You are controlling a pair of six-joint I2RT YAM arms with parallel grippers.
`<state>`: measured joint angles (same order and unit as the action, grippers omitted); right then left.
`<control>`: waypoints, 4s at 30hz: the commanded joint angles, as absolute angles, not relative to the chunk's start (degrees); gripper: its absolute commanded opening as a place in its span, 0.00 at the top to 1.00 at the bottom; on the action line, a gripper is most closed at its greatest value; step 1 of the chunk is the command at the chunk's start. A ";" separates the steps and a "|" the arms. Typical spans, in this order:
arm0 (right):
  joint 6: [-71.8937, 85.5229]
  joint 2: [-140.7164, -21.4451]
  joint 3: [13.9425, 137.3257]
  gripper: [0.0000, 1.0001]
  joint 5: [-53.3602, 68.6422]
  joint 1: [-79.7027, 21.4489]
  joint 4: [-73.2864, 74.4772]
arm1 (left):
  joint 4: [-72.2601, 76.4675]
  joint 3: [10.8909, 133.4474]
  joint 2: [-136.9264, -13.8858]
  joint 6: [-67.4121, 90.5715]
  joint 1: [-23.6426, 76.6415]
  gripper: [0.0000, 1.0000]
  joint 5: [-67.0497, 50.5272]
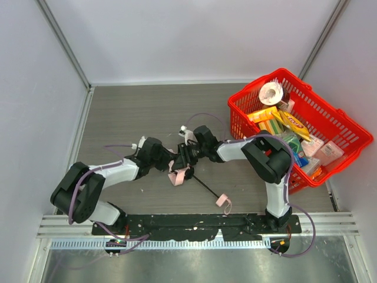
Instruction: Put away the umbrella
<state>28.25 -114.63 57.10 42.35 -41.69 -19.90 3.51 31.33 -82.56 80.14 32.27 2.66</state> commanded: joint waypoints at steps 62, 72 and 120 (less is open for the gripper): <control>22.50 -98.70 49.66 0.99 43.85 -46.06 -35.41 | -6.25 29.45 -78.50 75.23 36.30 0.25 2.81; 16.44 -92.04 51.85 0.99 37.20 -46.58 -17.18 | -0.71 27.16 -65.50 75.24 36.30 0.99 7.90; 13.37 -66.88 54.48 0.99 -7.20 -63.89 -19.42 | 45.79 36.65 -55.37 84.98 34.01 1.00 18.90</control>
<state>17.61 -66.04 50.98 -2.33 -61.47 -14.55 38.81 32.82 -55.66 80.73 34.20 17.32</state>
